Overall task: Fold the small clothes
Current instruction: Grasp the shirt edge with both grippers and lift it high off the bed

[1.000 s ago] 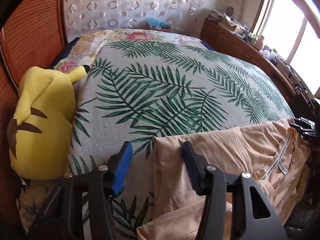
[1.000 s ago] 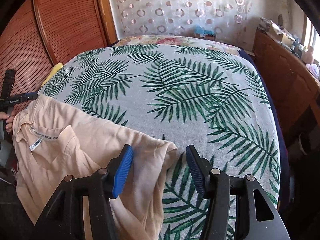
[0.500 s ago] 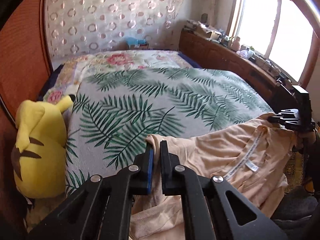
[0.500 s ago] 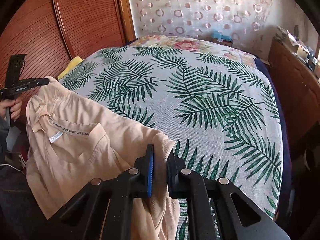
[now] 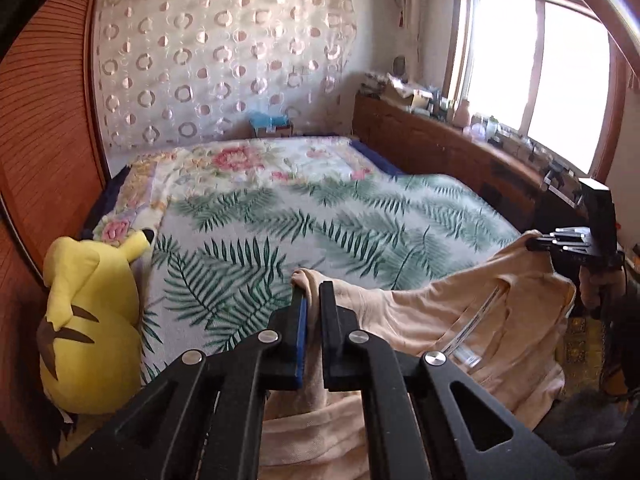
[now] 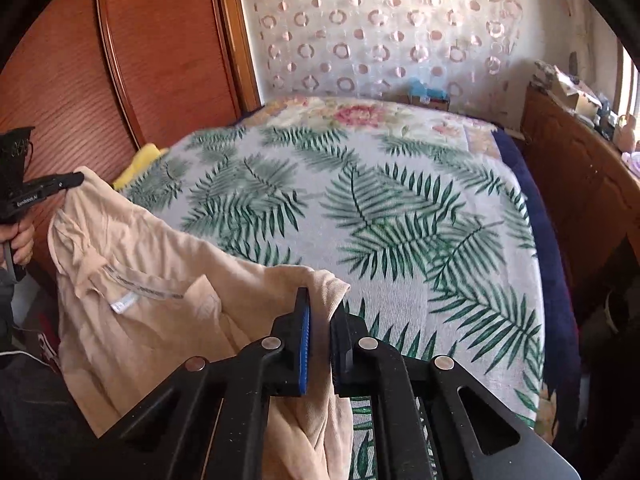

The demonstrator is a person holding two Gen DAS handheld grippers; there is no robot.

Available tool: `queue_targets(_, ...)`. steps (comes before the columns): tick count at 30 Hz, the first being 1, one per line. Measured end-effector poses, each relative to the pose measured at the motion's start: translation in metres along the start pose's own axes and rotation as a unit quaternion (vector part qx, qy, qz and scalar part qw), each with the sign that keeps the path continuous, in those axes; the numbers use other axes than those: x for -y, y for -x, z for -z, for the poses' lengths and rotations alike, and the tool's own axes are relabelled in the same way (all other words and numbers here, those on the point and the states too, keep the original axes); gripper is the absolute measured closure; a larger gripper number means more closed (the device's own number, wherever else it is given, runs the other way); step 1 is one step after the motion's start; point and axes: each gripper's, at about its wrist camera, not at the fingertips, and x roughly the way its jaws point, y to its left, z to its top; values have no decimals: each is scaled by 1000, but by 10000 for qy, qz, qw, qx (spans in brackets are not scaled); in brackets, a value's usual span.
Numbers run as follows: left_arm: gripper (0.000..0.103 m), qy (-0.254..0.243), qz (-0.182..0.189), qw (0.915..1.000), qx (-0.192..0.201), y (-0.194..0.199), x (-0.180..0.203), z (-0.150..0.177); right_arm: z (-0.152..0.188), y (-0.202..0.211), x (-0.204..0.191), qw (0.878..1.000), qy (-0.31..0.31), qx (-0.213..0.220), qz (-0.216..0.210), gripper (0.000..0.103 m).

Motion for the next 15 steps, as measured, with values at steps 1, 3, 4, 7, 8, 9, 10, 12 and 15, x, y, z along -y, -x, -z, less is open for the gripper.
queue_targets(1,97,18,33,9999,138,9,2,-5,-3,12,-2,9999,-6,150,1,96)
queue_targets(3,97,-42,105,9988,483,33,8,-20,-11,40,-7,9990,36,451,41,96)
queue_targets(4,97,-132,124,9977,654,47,12,-28,-16,55,-11,9982,82,587,80,96)
queue_targets(7,97,-291,146,9941,1034,81,20,-51,-34,107,-24,9945,321,973,209,96)
queue_targets(8,97,-370,140,9922,1182,94,23,-60,-42,125,-27,9927,383,1108,279,96)
queue_targets(9,97,-450,99,9902,1319,106,26,-68,-47,141,-31,9911,440,1222,310,96)
queue_targets(10,97,-523,50,9878,1466,117,28,-75,-54,160,-35,9886,536,1360,352,96)
queue_targets(12,97,-651,-64,9816,1795,140,32,-90,-68,195,-44,9825,719,1630,543,96)
queue_targets(15,97,-692,-133,9731,2193,169,33,-112,-84,239,-53,9728,899,2002,746,96)
